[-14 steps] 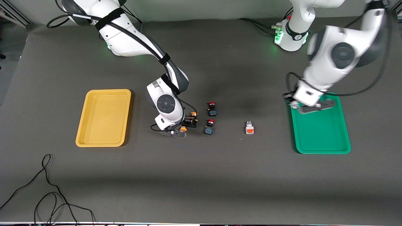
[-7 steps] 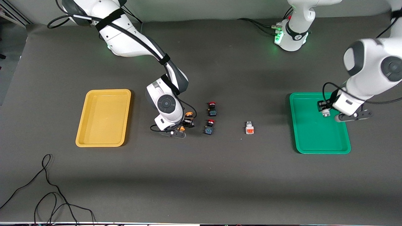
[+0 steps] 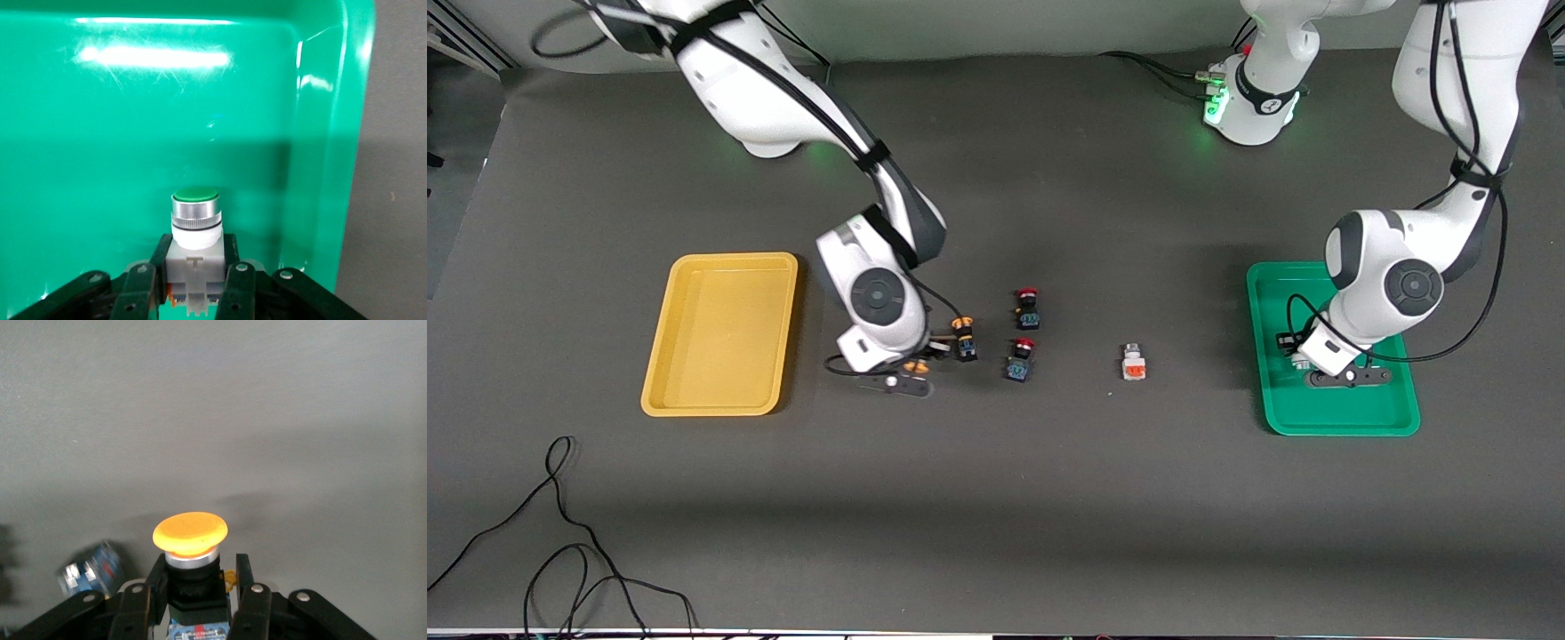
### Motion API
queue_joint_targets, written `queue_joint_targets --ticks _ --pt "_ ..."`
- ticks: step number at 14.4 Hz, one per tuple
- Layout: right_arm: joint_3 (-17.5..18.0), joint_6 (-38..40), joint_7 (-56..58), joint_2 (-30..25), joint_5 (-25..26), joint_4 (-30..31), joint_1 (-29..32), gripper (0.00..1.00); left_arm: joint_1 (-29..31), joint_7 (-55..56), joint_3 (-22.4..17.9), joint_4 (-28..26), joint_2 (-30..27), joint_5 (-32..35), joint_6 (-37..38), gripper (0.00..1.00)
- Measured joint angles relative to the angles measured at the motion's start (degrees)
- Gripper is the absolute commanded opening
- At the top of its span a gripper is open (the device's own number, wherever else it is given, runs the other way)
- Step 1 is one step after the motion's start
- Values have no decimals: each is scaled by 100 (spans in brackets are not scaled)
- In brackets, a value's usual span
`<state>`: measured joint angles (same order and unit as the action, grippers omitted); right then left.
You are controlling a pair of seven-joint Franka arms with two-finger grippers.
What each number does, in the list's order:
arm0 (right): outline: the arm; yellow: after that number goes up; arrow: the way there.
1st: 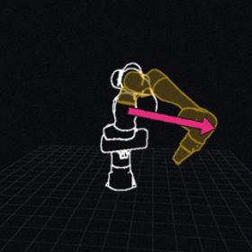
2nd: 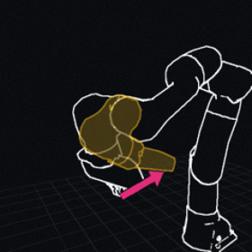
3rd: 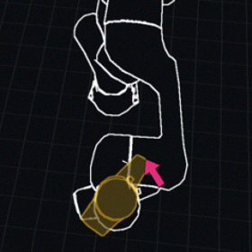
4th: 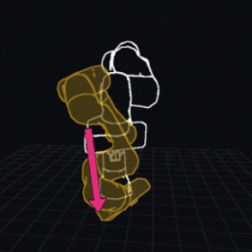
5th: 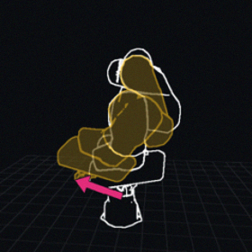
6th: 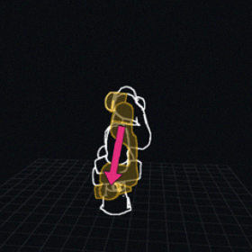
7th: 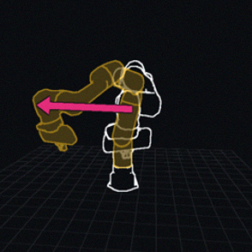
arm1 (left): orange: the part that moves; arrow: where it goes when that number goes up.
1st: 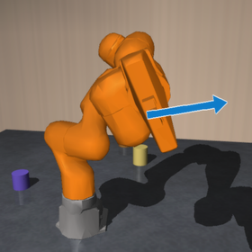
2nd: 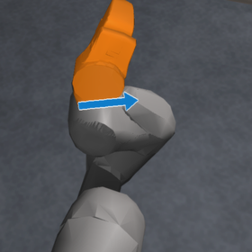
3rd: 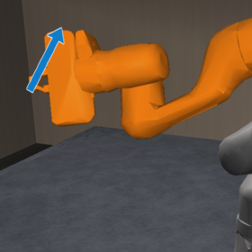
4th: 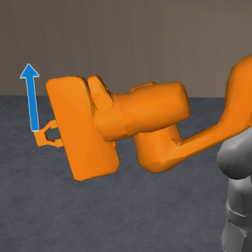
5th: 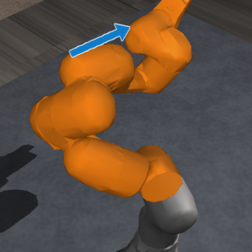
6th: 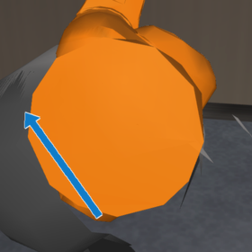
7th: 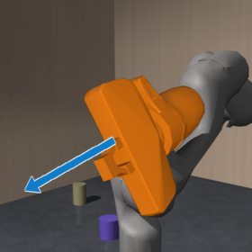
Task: Place green and yellow buttons in trays
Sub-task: 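Lower the green button into the green tray while the right gripper lifts, then release the yellow button into the yellow tray with the right gripper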
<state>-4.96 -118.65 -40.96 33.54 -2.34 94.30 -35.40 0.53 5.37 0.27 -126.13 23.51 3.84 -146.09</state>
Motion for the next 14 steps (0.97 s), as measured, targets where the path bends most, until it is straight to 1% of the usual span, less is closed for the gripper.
queue_joint_targets --ticks 1,4,5,7,9,11,13,14 --pt "-150 451 253 -294 0 -10 2 0 9 -21 -1 34 9 4 2 100" --pt "-698 1658 1264 -1104 -1 7 13 0 13 -97 -1 208 -40 4 62 100" --pt "-924 1917 1657 -1299 -1 32 18 0 15 -105 -1 312 -86 4 230 100" --pt "-1416 2151 2544 -1499 -1 116 24 0 18 -114 -1 673 -231 4 896 100" --pt "-1929 2111 3373 -1507 -2 289 36 0 16 -120 19 1293 -422 0 1923 100" --pt "-2366 1724 4056 -1474 -4 611 47 0 -19 -119 104 1968 -566 -13 2800 100" --pt "-2727 1047 4583 -1449 -6 1124 54 0 -152 -16 203 2362 -599 -96 3114 100" --pt "-2852 643 4775 -1441 -7 1438 58 0 -257 112 241 2415 -595 -140 3128 100"
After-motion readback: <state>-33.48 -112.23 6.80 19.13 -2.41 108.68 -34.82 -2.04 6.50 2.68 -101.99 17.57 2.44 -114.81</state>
